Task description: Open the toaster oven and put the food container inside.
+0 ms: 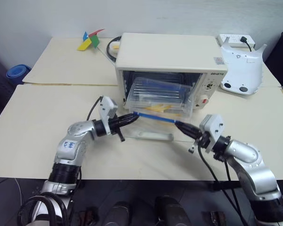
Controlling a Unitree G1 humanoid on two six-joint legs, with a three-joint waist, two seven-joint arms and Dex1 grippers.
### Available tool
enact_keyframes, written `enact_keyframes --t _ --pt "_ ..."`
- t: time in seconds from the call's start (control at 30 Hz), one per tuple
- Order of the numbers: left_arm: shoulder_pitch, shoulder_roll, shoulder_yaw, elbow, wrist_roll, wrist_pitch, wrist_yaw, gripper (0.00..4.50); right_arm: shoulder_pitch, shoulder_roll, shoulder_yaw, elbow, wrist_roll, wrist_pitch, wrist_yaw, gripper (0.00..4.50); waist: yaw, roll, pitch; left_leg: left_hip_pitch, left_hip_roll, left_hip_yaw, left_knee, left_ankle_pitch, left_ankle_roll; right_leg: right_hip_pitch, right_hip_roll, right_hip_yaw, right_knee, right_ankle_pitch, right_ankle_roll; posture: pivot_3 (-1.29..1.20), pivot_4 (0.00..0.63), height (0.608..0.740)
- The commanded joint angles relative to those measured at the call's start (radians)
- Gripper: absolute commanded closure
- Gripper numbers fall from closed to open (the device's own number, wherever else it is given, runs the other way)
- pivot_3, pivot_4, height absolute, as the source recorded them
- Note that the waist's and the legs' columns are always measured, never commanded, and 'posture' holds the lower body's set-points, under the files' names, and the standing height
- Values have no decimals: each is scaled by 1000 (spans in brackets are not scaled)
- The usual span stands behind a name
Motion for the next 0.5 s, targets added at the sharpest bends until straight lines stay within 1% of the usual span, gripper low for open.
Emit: enact_keyframes --t 0.03,0.2,0.3,0.37,0.47,0.5 --pt "-44 -43 5 57 51 -74 67 4500 -99 38 7 106 -64 -70 -29 4495 -1 0 0 0 0 0 0 0 0 0 0 0 0 0 0 0 150 740" --pt "-120 -135 20 183 94 -169 154 4500 -230 110 23 273 -141 -133 -81 4495 0 0 0 -2 -1 1 1 0 0 -2 0 0 1 0 0 0 150 740" --pt "-155 -154 28 247 120 -215 190 4500 -271 139 25 336 -168 -166 -97 4495 -6 -1 -1 -12 -1 2 6 0 0 -13 -1 1 6 0 0 0 150 740" --pt "-161 -149 23 259 123 -217 175 4500 -277 146 23 346 -168 -177 -88 4495 -12 -1 -1 -14 -1 3 9 0 0 -18 -1 1 11 0 0 0 150 740" --pt "-114 -58 -15 141 127 -194 62 4500 -221 114 -4 230 -81 -143 -3 4495 -26 0 -1 -14 -1 3 9 0 0 -18 -1 1 11 0 0 0 150 740" --pt "-91 -25 -9 78 93 -160 17 4321 -191 84 -11 177 -47 -144 51 4500 -26 0 -1 -14 -1 3 9 0 0 -18 -1 2 11 0 0 0 150 740"
